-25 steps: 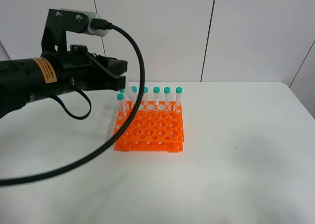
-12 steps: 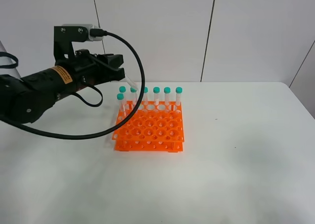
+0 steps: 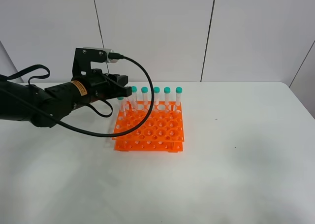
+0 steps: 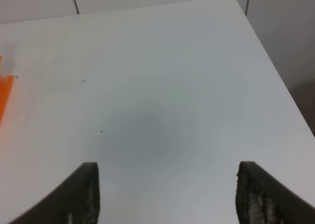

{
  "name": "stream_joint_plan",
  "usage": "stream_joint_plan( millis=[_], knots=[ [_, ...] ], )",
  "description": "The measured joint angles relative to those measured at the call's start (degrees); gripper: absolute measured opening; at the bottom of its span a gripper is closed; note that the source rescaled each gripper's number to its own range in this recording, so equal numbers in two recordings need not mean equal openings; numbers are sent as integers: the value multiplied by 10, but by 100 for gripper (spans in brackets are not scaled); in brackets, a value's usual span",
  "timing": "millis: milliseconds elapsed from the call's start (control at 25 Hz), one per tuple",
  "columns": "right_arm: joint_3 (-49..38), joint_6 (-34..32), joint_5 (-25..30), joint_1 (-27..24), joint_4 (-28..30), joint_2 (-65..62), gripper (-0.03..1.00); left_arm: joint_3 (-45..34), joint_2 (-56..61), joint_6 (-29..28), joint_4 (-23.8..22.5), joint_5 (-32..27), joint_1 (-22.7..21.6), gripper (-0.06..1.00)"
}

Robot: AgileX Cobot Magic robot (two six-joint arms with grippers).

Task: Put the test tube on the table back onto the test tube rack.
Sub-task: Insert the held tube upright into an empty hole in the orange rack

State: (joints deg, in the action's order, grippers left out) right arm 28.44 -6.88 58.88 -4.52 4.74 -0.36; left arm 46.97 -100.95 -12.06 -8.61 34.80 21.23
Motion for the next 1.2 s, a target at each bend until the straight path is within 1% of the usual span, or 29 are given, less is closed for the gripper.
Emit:
stream_joint_plan(
  millis=[80, 200, 320, 360, 440, 640, 840, 1000, 1200],
  knots=[
    [0, 0, 0, 0, 0, 0, 64, 5, 0, 7, 8, -10, 0, 1],
    [0, 0, 0, 0, -1, 0, 64, 27, 0, 26, 20, -58, 0, 1],
    [0, 0, 0, 0, -1, 0, 64, 57, -1, 39, 21, -116, 0, 1],
    [0, 0, 0, 0, -1, 0, 64, 79, -1, 40, 18, -158, 0, 1],
    [0, 0, 0, 0, -1, 0, 64, 96, -1, 41, 12, -186, 0, 1],
    [0, 0, 0, 0, -1, 0, 64, 104, -1, 28, 8, -210, 0, 1],
    [0, 0, 0, 0, -1, 0, 64, 104, -1, -9, -3, -219, 7, 1],
    [0, 0, 0, 0, -1, 0, 64, 112, -3, -17, -8, -228, 17, 1],
    [0, 0, 0, 0, -1, 0, 64, 139, -42, -22, -8, -243, 18, 1]
  ],
)
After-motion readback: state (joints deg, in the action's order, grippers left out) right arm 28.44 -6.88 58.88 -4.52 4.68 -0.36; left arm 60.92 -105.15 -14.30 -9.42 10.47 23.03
